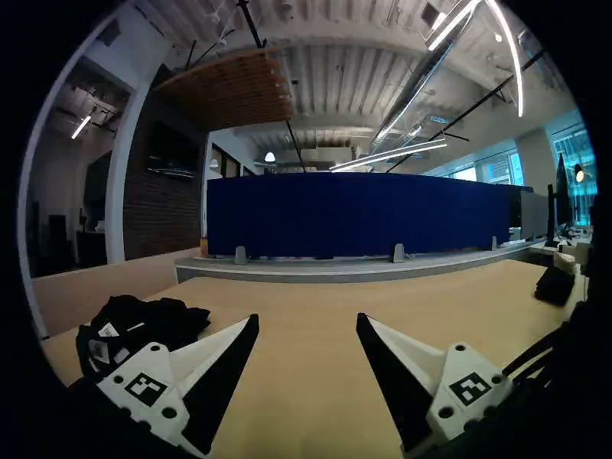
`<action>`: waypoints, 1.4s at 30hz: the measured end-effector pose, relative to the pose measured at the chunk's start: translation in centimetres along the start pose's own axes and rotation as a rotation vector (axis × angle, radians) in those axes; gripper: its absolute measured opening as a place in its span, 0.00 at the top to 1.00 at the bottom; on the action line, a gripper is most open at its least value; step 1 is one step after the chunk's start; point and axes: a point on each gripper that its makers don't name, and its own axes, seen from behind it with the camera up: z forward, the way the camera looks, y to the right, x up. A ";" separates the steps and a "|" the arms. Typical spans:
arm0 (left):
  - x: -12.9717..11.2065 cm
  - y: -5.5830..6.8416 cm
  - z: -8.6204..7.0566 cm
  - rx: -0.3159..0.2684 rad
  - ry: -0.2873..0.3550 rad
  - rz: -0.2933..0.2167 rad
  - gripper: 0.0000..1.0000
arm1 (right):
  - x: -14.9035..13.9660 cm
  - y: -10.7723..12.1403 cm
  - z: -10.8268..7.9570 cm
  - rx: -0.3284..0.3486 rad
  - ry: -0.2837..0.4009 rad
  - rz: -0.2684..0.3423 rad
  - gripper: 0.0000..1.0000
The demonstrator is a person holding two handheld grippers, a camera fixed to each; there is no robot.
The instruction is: Fold towel
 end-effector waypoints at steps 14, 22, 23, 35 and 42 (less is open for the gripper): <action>0.0 0.0 0.0 0.000 0.000 0.000 0.06 | -1.2 0.1 -0.3 -0.002 0.000 -0.024 0.04; -0.1 0.0 0.0 0.000 0.000 0.000 0.06 | -1.6 -0.8 -0.2 0.009 -0.005 -0.081 0.04; -0.1 0.0 0.0 0.000 0.000 0.000 0.06 | -1.7 -1.0 -0.3 0.013 -0.005 -0.090 0.04; -0.1 -0.1 0.1 0.000 0.000 0.000 0.06 | -1.8 -1.4 -0.2 0.014 -0.007 -0.100 0.04; 0.0 0.0 0.1 0.000 0.000 0.000 0.06 | -1.9 -1.4 -0.2 0.014 -0.007 -0.101 0.03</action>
